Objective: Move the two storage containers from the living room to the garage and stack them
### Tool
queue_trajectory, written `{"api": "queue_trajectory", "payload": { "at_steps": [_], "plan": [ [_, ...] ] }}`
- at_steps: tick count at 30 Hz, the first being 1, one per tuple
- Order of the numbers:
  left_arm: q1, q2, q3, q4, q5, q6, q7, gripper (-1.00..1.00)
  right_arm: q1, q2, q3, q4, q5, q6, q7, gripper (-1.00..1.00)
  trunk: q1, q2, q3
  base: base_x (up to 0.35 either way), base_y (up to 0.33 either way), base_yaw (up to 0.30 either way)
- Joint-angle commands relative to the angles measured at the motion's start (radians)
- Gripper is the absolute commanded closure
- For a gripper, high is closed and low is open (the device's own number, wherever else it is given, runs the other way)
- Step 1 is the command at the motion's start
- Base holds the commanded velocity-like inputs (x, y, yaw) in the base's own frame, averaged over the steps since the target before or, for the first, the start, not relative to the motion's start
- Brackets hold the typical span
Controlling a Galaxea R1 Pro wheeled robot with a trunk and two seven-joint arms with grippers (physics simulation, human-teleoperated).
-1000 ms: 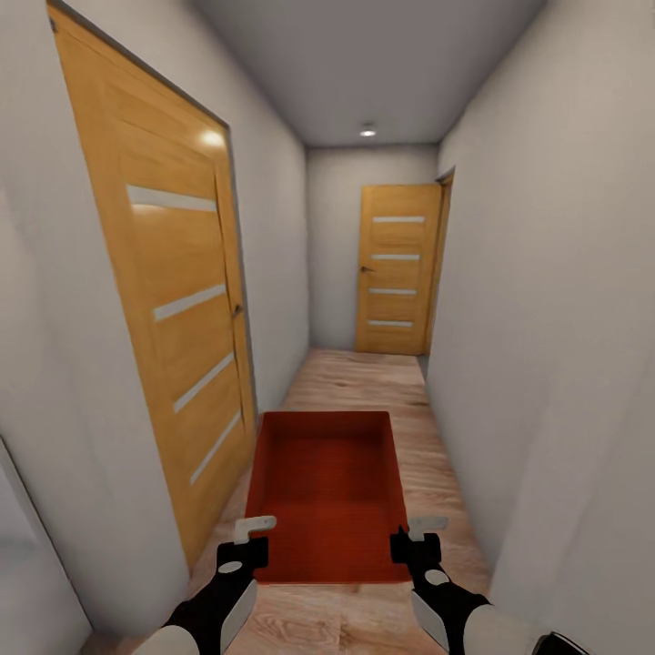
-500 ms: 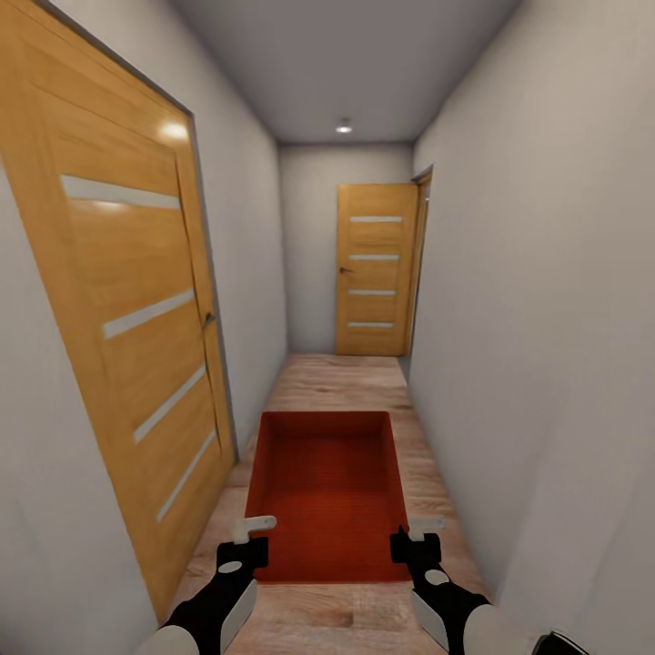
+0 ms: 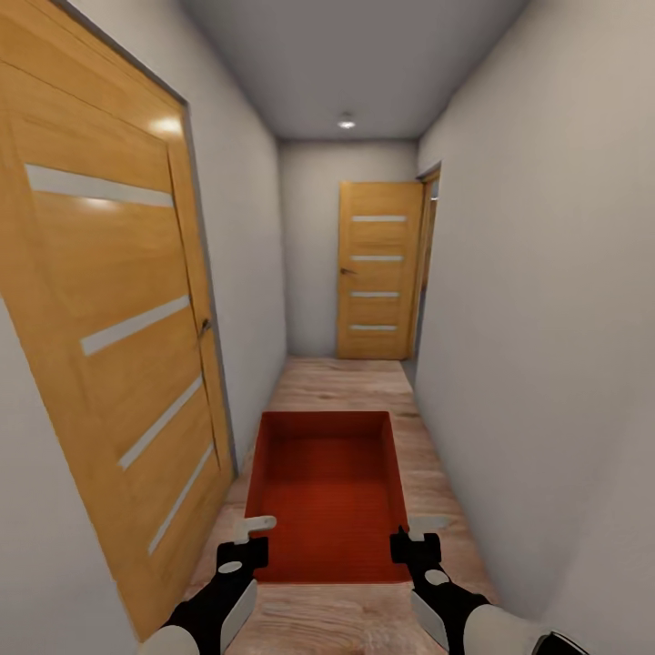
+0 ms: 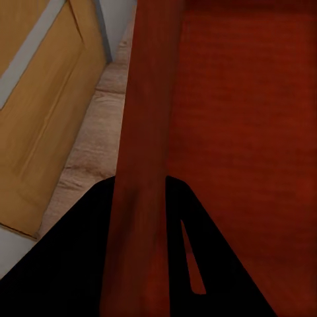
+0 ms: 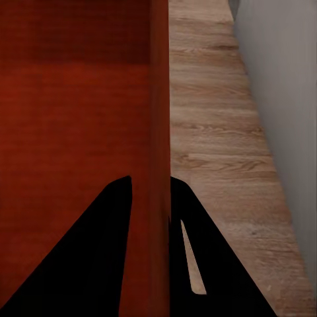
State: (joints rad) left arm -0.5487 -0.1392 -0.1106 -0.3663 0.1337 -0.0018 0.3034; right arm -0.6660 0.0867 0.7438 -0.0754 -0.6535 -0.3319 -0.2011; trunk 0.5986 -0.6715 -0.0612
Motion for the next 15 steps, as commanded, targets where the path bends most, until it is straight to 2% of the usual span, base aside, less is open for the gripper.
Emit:
{"api": "queue_trajectory", "payload": {
  "at_steps": [1,10,15],
  "plan": [
    [-0.001,0.049,0.008,0.001,0.021,0.0,0.006,1.0,-0.001,-0.005,-0.058,-0.003,0.008,-0.029,0.002,1.0,0.001,-0.001,-0.002,0.322,0.113,-0.152],
    [-0.001,0.049,0.008,-0.001,0.021,0.0,0.006,1.0,-0.001,-0.005,-0.058,-0.003,0.008,-0.029,0.003,1.0,0.001,-0.001,-0.002,0.322,0.109,-0.227],
    [-0.001,0.049,0.008,-0.003,0.021,0.0,0.006,1.0,-0.001,-0.005,-0.059,-0.003,0.008,-0.03,0.002,1.0,0.001,-0.001,-0.002,0.322,0.07,-0.099]
  ]
}}
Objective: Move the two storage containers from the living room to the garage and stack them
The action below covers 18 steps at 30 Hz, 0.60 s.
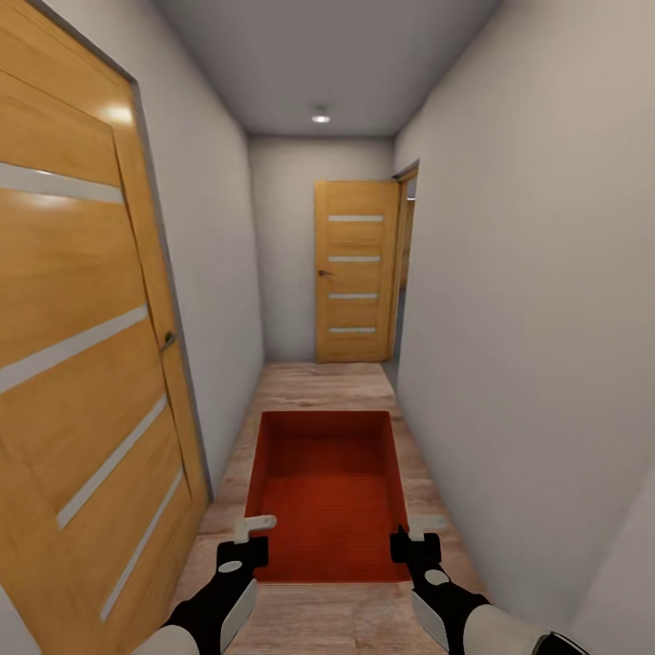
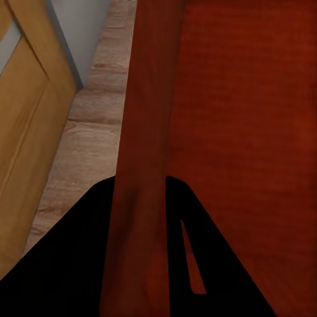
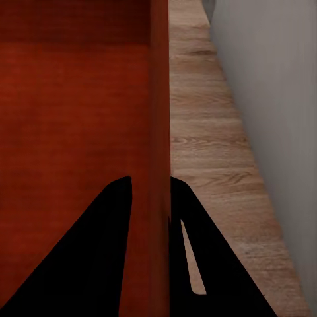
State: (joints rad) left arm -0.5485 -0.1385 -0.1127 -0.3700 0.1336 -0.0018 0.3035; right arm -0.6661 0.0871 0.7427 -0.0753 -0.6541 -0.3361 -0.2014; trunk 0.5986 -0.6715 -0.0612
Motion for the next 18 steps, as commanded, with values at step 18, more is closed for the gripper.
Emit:
{"api": "queue_trajectory", "payload": {
  "at_steps": [18],
  "plan": [
    [-0.001,0.048,0.01,-0.003,0.021,0.0,0.006,1.0,-0.001,-0.006,-0.057,-0.003,0.008,-0.024,0.002,1.0,0.001,-0.001,-0.002,0.322,0.004,-0.005]
  ]
}}
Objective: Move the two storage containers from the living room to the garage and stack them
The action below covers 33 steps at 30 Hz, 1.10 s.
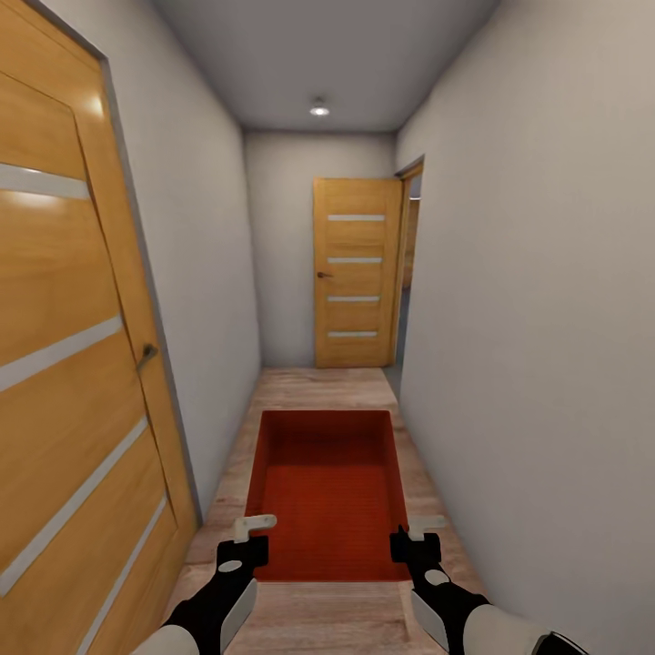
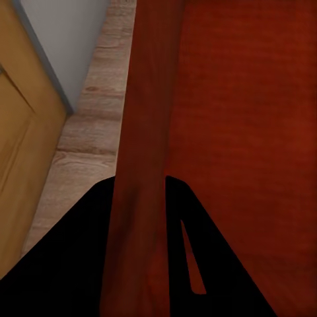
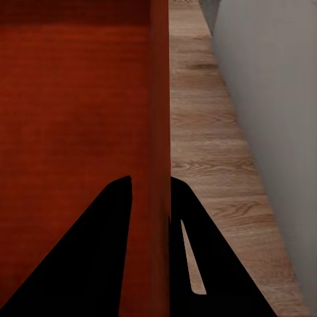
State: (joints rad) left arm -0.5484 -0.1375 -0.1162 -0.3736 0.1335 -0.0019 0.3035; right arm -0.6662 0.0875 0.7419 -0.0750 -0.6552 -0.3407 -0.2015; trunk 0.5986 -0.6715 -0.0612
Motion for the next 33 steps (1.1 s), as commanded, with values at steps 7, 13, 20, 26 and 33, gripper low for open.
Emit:
{"api": "queue_trajectory", "payload": {
  "at_steps": [7,13,20,26,33],
  "plan": [
    [-0.001,0.047,0.013,0.001,0.021,0.0,0.006,1.0,-0.001,-0.006,-0.056,-0.003,0.009,-0.02,0.002,1.0,0.001,-0.001,-0.002,0.322,0.0,0.0],
    [-0.001,0.047,0.013,0.0,0.021,0.0,0.006,1.0,-0.001,-0.006,-0.057,-0.003,0.009,-0.02,0.002,1.0,0.001,-0.001,-0.002,0.322,0.0,0.0],
    [-0.001,0.047,0.013,-0.001,0.021,0.0,0.006,1.0,-0.001,-0.006,-0.057,-0.003,0.009,-0.02,0.002,1.0,0.001,-0.001,-0.002,0.322,0.0,0.0],
    [-0.001,0.048,0.013,0.001,0.02,0.0,0.006,1.0,-0.001,-0.007,-0.058,-0.003,0.009,-0.02,0.002,1.0,0.001,-0.001,-0.002,0.322,0.0,0.0],
    [-0.001,0.047,0.013,-0.001,0.019,0.0,0.007,1.0,-0.001,-0.007,-0.058,-0.003,0.009,-0.02,0.002,1.0,0.001,-0.001,-0.002,0.322,0.0,0.0]
  ]
}}
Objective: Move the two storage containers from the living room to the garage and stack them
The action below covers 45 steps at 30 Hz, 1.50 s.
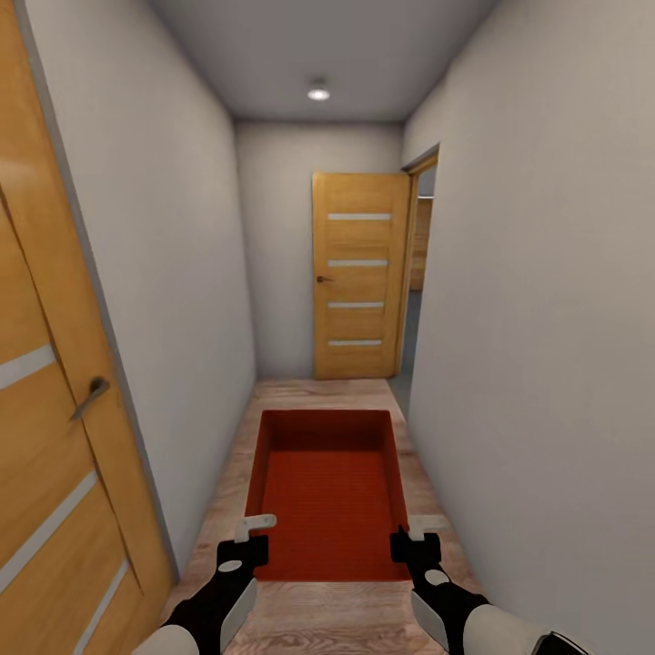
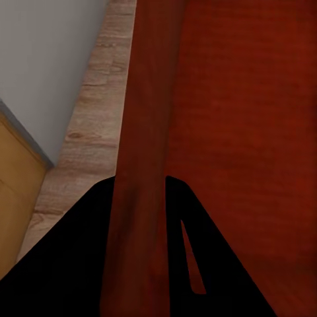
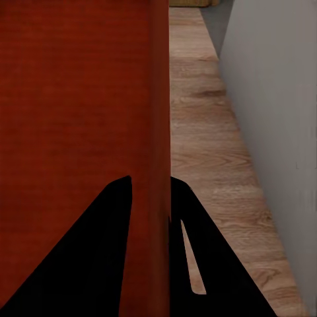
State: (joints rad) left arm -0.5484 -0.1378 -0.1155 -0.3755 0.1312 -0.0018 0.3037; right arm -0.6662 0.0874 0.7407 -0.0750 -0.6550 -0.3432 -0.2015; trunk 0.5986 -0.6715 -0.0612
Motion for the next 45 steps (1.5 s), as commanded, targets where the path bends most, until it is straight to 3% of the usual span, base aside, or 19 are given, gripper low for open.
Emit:
{"api": "queue_trajectory", "payload": {
  "at_steps": [1,45],
  "plan": [
    [-0.001,0.047,0.013,0.001,0.021,0.0,0.007,1.0,-0.001,-0.007,-0.057,-0.003,0.009,-0.017,0.002,1.0,0.001,-0.001,-0.002,0.322,0.0,0.0],
    [-0.001,0.047,0.013,0.003,0.022,0.0,0.006,1.0,-0.001,-0.008,-0.056,-0.003,0.009,-0.017,0.002,1.0,0.001,-0.001,-0.002,0.322,0.0,0.0]
  ]
}}
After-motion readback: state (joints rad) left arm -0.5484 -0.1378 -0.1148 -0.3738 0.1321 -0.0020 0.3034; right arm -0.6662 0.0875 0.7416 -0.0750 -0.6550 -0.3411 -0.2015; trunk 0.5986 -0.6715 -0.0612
